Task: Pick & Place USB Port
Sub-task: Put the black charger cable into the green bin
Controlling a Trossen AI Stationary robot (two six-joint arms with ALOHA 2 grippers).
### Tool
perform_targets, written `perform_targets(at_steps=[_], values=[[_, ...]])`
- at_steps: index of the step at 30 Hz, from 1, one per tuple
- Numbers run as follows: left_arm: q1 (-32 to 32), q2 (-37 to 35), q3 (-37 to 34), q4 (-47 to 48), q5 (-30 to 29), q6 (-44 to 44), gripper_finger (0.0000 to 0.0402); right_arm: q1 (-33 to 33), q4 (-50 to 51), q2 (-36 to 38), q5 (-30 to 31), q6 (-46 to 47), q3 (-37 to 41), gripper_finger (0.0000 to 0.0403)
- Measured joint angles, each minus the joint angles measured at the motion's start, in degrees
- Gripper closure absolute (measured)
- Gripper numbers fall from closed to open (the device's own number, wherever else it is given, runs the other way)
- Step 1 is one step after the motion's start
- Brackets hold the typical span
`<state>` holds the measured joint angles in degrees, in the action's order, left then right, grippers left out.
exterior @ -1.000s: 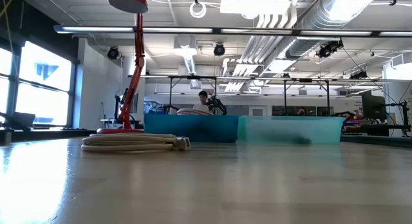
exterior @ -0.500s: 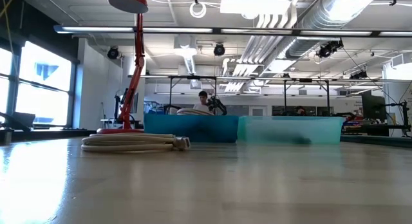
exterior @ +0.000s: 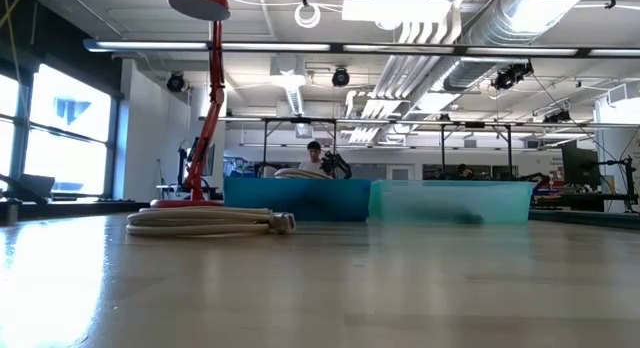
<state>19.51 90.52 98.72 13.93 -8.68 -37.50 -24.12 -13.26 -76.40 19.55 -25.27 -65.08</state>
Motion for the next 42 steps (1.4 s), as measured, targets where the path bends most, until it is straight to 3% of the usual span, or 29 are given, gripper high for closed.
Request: perform_targets(at_steps=[7, 12, 17, 20, 24, 30, 35, 42], values=[[0.00, -0.52, 0.00, 0.78, 0.03, 0.02, 0.0193, -3.32, 6.21, 1.20, 12.20, -0.16, 0.00, 0.0383], [0.00, -1.43, -0.04, 4.17, -1.38, 0.20, 0.0175, -7.82, 14.46, 3.67, 31.95, -0.06, 0.00, 0.0383], [0.02, -3.44, 0.07, 13.71, -8.85, 1.04, 0.0173, -11.72, 21.85, 6.28, 50.62, 0.04, 0.00, 0.0384], [0.02, -3.76, 0.00, 21.28, -14.74, 3.98, 0.0173, -12.56, 25.44, 8.18, 55.49, 2.82, 0.00, 0.0384], [0.00, -3.31, -0.01, 31.81, -21.14, 10.44, 0.0172, -11.96, 30.34, 11.80, 56.53, 7.90, 0.00, 0.0384], [0.00, -0.15, -0.04, 43.00, -24.67, 19.01, 0.0172, -6.76, 38.38, 17.26, 53.34, 16.92, -0.02, 0.0384], [0.00, 3.44, -0.04, 46.60, -25.05, 24.22, 0.0172, 1.12, 46.93, 20.99, 44.45, 26.81, -0.08, 0.0384], [0.00, 8.64, 0.00, 48.08, -24.66, 24.46, 0.0172, 15.77, 62.26, 20.65, 29.95, 41.77, -0.07, 0.0384]])
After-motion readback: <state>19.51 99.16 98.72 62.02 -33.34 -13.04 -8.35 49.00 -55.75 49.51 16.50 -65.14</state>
